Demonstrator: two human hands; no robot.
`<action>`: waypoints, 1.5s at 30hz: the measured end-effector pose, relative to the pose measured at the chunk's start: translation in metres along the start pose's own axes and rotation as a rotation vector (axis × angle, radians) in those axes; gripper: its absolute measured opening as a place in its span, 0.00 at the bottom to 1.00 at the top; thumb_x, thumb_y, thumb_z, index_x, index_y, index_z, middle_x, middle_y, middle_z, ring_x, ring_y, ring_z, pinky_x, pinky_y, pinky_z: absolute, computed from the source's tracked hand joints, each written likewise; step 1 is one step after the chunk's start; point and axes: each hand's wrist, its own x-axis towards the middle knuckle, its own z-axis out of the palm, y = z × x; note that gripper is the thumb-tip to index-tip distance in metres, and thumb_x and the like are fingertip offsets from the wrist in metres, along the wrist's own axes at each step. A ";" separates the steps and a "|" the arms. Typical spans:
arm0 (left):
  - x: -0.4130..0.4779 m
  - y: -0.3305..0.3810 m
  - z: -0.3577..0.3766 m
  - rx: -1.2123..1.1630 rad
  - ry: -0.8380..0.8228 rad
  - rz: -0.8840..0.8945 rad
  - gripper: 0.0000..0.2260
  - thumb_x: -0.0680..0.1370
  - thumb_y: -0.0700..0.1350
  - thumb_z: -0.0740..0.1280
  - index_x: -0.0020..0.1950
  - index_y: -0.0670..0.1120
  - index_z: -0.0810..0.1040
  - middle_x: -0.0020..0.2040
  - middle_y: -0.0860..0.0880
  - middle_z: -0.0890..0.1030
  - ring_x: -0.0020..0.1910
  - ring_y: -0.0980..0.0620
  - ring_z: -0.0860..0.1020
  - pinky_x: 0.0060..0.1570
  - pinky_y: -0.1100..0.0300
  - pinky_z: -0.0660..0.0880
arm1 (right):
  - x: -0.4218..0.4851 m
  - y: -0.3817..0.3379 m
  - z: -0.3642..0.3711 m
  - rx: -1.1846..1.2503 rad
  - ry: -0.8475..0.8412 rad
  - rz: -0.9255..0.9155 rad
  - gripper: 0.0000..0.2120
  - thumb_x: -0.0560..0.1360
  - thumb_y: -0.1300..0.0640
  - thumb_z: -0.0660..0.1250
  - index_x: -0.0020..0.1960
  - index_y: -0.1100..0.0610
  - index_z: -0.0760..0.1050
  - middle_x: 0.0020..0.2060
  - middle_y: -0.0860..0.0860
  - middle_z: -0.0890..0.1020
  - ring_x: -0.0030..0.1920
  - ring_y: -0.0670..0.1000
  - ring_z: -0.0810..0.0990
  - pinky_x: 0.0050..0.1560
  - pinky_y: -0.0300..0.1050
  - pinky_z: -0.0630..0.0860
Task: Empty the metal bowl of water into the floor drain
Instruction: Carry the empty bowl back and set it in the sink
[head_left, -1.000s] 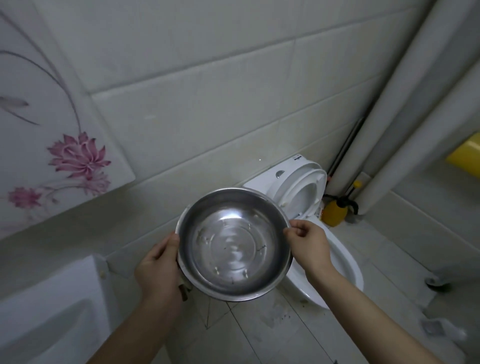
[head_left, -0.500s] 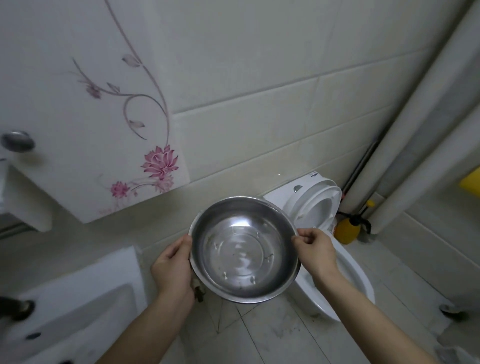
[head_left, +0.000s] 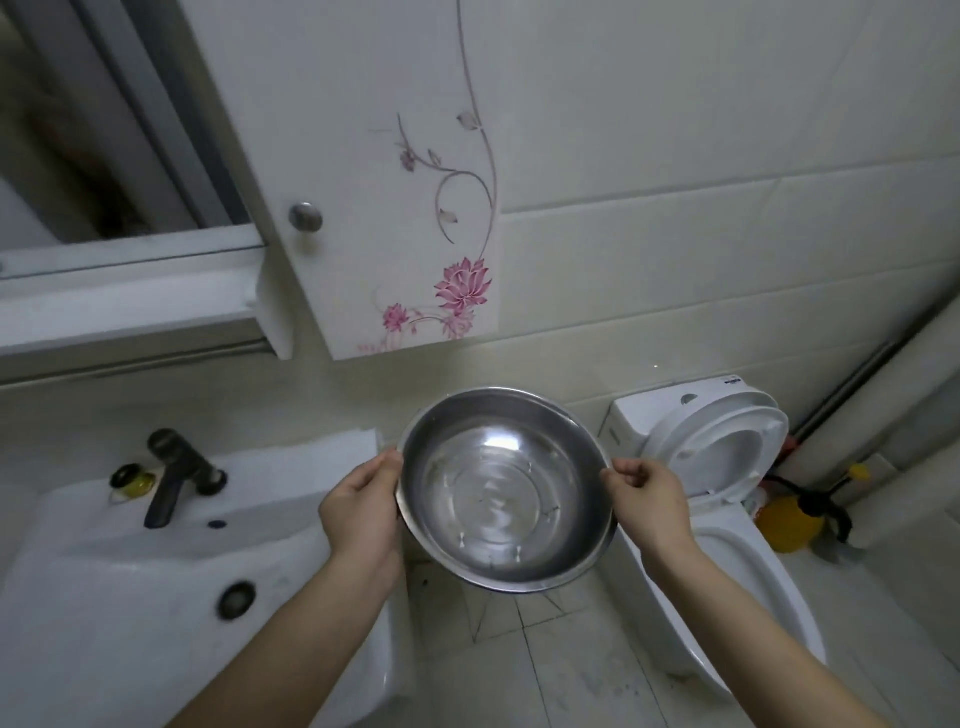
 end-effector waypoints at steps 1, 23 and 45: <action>-0.002 0.003 -0.007 -0.009 0.012 0.001 0.08 0.75 0.39 0.76 0.53 0.41 0.86 0.52 0.44 0.87 0.53 0.45 0.85 0.62 0.47 0.79 | -0.004 -0.003 0.003 -0.003 -0.015 -0.013 0.04 0.77 0.59 0.69 0.51 0.58 0.80 0.43 0.55 0.85 0.46 0.55 0.84 0.48 0.48 0.78; 0.029 0.077 -0.186 -0.115 0.155 -0.001 0.09 0.74 0.44 0.77 0.54 0.46 0.86 0.52 0.49 0.88 0.54 0.48 0.85 0.63 0.49 0.77 | -0.113 -0.065 0.143 -0.007 -0.186 -0.138 0.05 0.79 0.59 0.68 0.50 0.60 0.82 0.41 0.55 0.85 0.39 0.51 0.81 0.39 0.42 0.74; 0.063 0.131 -0.334 -0.182 0.279 0.101 0.08 0.74 0.39 0.76 0.52 0.43 0.86 0.52 0.45 0.87 0.55 0.46 0.85 0.62 0.49 0.79 | -0.210 -0.102 0.265 0.007 -0.292 -0.191 0.07 0.77 0.58 0.69 0.48 0.61 0.83 0.40 0.57 0.86 0.38 0.53 0.82 0.36 0.42 0.73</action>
